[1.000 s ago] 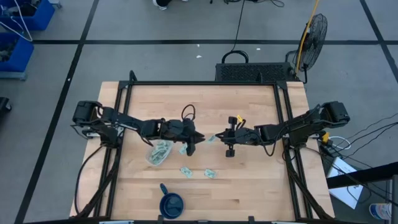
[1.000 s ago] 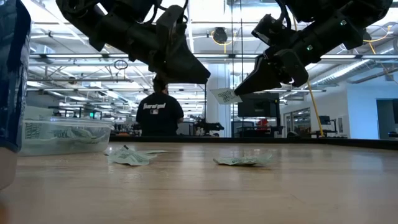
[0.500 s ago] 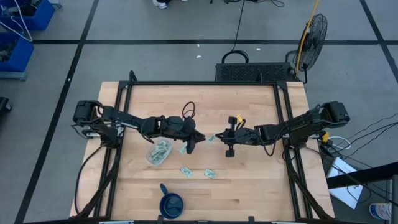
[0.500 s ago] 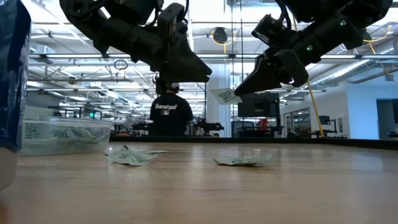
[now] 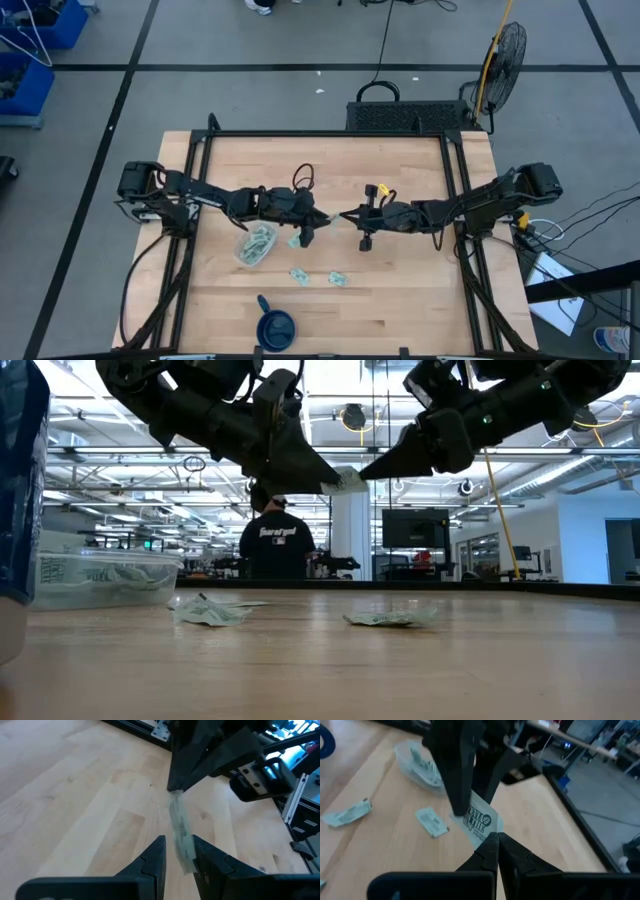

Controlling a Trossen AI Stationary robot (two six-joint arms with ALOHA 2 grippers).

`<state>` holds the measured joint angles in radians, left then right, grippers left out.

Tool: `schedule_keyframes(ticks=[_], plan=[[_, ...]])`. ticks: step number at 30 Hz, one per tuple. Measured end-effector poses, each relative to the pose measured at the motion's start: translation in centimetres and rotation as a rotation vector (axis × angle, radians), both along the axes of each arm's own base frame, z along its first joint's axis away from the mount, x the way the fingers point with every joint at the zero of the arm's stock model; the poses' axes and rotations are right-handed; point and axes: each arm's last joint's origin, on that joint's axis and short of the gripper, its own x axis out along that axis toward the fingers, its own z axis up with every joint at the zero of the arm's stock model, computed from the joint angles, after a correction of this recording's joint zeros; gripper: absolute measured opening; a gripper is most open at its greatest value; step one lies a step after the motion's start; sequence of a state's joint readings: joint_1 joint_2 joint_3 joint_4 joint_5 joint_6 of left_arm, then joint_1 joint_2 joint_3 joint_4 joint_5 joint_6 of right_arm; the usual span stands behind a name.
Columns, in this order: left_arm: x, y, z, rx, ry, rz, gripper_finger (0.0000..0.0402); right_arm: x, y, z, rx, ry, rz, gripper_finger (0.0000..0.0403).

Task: Pick and place Stevia / Truvia into bins
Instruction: Put the stevia packet into the transparent container

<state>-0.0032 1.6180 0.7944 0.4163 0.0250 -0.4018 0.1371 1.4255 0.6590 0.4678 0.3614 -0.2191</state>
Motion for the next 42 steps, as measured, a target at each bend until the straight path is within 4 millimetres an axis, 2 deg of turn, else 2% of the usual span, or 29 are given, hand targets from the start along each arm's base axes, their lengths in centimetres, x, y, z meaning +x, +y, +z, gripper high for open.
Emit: schedule_keyframes(ticks=[12,17,21,26,30,33,37,42], plan=[[0.0,0.2,0.1,0.081,-0.006,0.042,0.0082,0.1,0.0,0.2,-0.001,-0.025,0.002,0.0],[0.0,0.2,0.0,0.107,-0.004,0.03,0.0013,0.1,0.0,0.3,-0.022,-0.022,0.009,0.0002],[0.0,0.2,0.0,0.109,0.0,0.037,0.001,0.1,0.0,0.2,-0.024,-0.014,0.009,0.0022],[-0.3,0.1,-0.4,0.08,0.058,0.052,0.0006,-0.3,-0.2,-0.5,-0.033,0.059,-0.045,0.0066],[-1.7,-0.3,0.3,0.032,0.156,0.067,0.0005,-0.8,-0.4,-1.3,-0.035,0.098,-0.118,0.0095],[-3.8,-1.1,0.8,-0.005,0.3,0.092,0.0004,-1.2,-0.5,-2.0,-0.019,0.117,-0.121,0.0109],[-7.5,-2.9,1.6,-0.059,0.506,0.188,0.0004,-1.9,-0.5,-2.9,0.013,0.131,-0.138,0.0116],[-10.9,-6.0,1.6,-0.095,0.673,0.27,0.0005,-2.4,-0.5,-3.6,0.067,0.139,-0.149,0.0112]])
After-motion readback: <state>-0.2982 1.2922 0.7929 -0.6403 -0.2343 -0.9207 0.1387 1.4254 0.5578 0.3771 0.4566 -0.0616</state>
